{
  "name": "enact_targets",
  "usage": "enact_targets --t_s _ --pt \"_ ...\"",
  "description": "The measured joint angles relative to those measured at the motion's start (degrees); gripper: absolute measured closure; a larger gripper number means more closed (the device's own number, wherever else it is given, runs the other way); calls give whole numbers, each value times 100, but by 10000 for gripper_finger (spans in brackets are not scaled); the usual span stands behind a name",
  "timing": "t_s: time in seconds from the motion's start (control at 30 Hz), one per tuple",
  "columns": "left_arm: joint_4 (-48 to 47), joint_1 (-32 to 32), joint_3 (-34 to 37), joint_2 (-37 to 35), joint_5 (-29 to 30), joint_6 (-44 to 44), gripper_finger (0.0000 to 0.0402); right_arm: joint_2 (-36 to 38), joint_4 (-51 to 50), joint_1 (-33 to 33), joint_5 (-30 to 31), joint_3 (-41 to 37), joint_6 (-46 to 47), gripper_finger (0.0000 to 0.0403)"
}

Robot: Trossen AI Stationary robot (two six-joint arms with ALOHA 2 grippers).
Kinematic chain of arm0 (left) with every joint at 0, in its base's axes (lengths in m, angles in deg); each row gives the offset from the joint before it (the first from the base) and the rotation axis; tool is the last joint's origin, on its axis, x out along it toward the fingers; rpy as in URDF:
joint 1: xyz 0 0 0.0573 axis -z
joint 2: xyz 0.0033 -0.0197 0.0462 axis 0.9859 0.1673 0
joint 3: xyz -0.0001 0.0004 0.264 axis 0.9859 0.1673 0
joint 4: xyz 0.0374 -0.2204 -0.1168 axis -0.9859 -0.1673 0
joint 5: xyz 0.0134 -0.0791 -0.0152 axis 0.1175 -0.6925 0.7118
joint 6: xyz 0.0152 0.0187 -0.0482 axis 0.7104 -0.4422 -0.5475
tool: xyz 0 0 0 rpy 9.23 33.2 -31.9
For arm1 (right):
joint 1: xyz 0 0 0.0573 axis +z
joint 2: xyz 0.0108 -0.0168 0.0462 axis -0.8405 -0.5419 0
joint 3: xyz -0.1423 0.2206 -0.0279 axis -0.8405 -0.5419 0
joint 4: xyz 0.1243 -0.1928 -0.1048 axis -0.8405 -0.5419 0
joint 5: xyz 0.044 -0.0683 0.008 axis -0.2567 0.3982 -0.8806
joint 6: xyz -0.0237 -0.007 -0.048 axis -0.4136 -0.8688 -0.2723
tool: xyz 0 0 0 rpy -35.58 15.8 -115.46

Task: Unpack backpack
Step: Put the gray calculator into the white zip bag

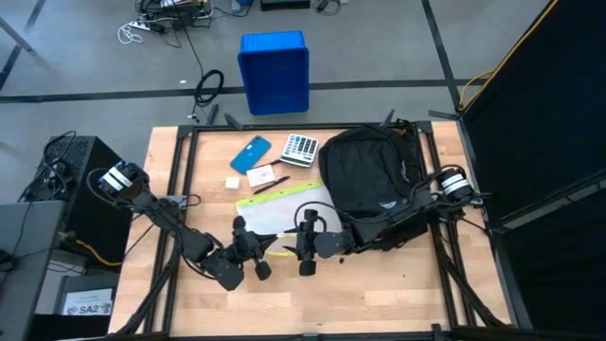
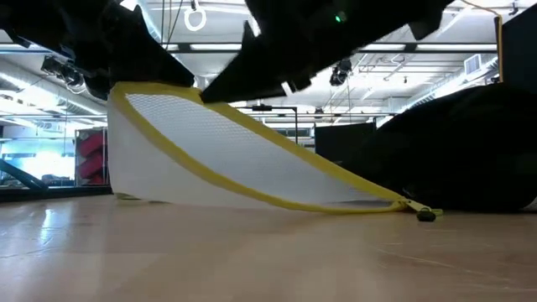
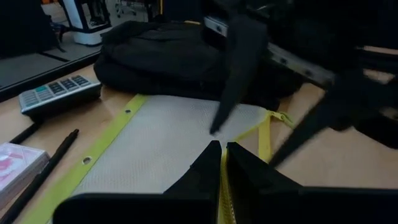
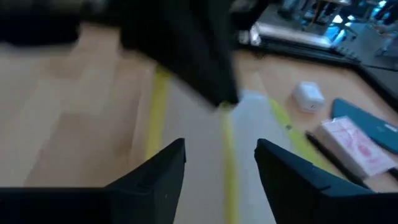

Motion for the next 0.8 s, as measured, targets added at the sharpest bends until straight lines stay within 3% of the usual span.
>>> enact_targets --t_s 0.2,0.37,0.63,0.8 --pt "107 -1 2 2 -43 111 402 -37 153 -174 35 -1 -115 286" --pt "254 -22 2 2 -57 218 402 -42 176 -325 -512 -1 -70 332" --pt "426 -33 2 4 -180 547 402 -42 158 -386 -637 -1 -65 394" --pt "474 11 2 4 -221 1000 399 -42 149 -387 -726 -1 -48 401"
